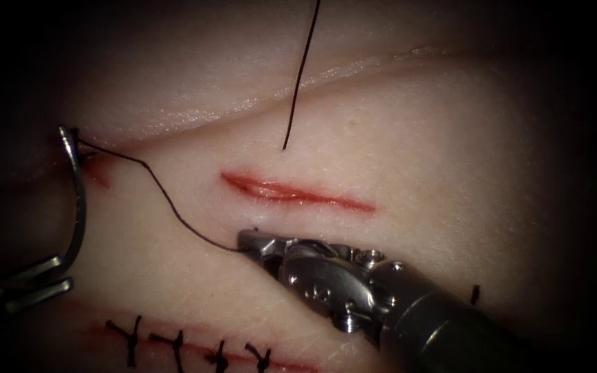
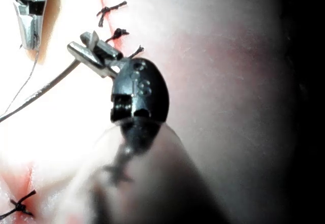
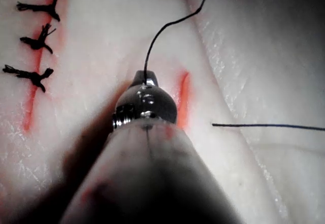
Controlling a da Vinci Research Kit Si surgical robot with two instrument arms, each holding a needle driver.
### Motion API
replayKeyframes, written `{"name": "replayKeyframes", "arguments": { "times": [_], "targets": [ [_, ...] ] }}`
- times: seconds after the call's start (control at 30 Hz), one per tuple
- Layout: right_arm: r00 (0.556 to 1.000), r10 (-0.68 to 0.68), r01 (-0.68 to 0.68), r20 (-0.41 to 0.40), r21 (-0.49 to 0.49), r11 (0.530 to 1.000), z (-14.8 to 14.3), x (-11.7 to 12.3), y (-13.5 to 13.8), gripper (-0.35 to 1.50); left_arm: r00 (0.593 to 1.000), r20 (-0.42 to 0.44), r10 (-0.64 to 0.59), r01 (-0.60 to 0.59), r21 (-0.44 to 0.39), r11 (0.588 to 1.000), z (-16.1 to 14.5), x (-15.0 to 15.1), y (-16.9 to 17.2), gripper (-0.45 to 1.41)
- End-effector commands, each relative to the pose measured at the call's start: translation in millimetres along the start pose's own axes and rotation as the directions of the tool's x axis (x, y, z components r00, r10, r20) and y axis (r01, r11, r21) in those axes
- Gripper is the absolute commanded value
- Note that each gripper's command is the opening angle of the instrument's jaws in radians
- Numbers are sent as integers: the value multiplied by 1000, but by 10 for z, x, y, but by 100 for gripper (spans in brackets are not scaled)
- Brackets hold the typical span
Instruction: Wound Closure
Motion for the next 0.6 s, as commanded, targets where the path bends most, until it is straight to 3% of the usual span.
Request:
{"name": "replayKeyframes", "arguments": {
  "times": [0.03,0.37,0.6],
  "targets": [
    [1000,13,-13,-5,2,1000,1,10,-11,-35,1000,3,1,-1,0,1000,0,-10,9,-45],
    [994,70,-69,-81,25,997,-13,73,-58,-35,1000,-1,7,-7,16,1000,11,-29,22,-45],
    [986,91,-83,-138,62,995,-18,117,-75,-35,1000,0,4,-4,19,1000,8,-30,26,-45]
  ]
}}
